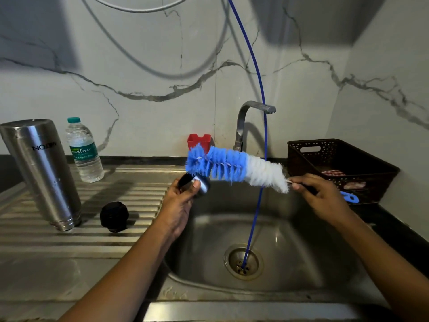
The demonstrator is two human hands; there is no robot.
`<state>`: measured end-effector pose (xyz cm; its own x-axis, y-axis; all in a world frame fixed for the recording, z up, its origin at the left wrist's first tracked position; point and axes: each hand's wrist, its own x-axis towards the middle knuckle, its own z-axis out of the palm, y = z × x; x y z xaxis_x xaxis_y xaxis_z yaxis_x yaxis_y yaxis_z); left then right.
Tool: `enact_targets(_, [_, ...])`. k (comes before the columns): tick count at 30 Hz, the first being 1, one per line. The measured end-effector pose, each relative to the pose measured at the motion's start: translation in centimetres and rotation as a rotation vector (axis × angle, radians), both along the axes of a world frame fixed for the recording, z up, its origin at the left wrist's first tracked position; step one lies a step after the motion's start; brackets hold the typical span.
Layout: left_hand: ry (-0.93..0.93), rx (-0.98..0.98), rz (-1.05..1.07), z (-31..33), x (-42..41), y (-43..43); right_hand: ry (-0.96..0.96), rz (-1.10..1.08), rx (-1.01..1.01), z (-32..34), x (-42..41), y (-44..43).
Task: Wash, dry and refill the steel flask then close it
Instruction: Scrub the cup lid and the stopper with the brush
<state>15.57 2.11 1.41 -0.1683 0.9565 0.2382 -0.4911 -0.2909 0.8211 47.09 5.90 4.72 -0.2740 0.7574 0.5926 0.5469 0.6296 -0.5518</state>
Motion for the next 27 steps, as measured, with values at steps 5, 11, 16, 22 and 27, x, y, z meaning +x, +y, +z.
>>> enact_targets(5, [-0.083,-0.001,0.059,0.1,-1.6,0.3,-0.18,-0.182,0.045,0.2,3.8,0.2])
enact_targets(11, [-0.026,-0.013,0.044,-0.1,-0.7,0.1,-0.384,-0.167,0.127,0.0,0.0,-0.4])
enact_targets(16, [-0.045,0.016,0.043,0.2,-1.0,0.1,-0.307,-0.196,0.109,-0.2,1.3,0.3])
enact_targets(22, [-0.004,0.002,0.025,0.1,-0.7,0.2,-0.337,-0.175,0.115,0.2,-0.4,-0.5])
enact_targets(27, [-0.036,0.022,0.099,0.1,-2.0,0.4,-0.218,-0.162,0.035,0.3,1.1,-0.1])
